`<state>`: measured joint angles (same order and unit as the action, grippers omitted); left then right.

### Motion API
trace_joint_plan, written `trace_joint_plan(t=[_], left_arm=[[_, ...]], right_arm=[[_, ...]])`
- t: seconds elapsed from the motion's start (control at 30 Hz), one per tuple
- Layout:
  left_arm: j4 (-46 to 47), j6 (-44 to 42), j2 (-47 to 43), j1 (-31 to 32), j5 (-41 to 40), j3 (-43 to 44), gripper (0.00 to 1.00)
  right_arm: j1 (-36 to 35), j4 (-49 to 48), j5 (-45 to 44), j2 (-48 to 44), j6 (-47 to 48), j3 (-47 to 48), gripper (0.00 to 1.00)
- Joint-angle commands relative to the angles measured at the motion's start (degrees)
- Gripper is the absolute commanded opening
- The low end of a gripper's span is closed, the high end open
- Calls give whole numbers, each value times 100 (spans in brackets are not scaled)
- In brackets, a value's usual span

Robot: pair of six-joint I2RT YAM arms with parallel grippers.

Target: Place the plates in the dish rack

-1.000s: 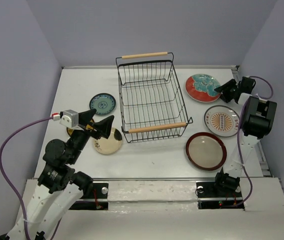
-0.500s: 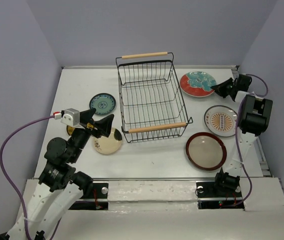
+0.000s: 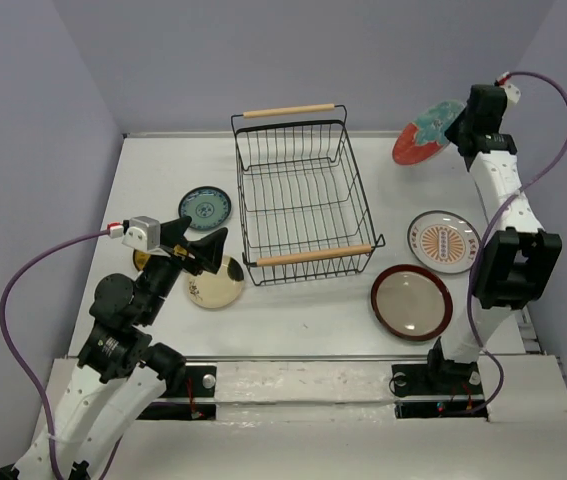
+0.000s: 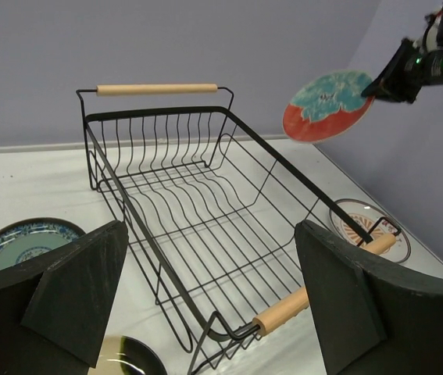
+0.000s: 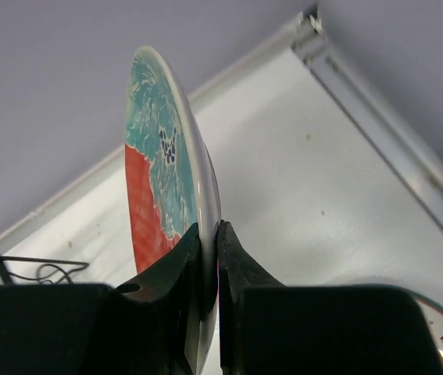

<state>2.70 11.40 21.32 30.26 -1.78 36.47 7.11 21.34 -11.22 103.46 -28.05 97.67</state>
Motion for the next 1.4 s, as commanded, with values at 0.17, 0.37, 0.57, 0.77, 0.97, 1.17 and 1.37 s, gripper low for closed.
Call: trace_joint_plan(t=[0.17,0.37,0.57,0.77,0.97,1.17,1.37], left_arm=[[231,11,-102,15,-59,150,99],[205,29,-207,15,-120,168,99],[196,47,-278,32,-217,159,99],[196,29,-322,85,-217,159,99],[196,29,-330,103,-191,159,99],[187,38,-313,112,-209,159,99],[187,47,-295,112,-182,159,99]], right_arm=[[-2625,-271,-3102,-662,2345,2422,7],[-3882,-306,-3833,-11,3409,3398,7],[-4368,-500,-4379,543,3895,3487,7],[-4482,-500,-4599,702,4009,3092,7],[-4482,-500,-4599,912,3974,2793,7],[-4430,-508,-4687,1361,3913,2810,7],[-4306,-517,-4538,1660,3904,2854,7]])
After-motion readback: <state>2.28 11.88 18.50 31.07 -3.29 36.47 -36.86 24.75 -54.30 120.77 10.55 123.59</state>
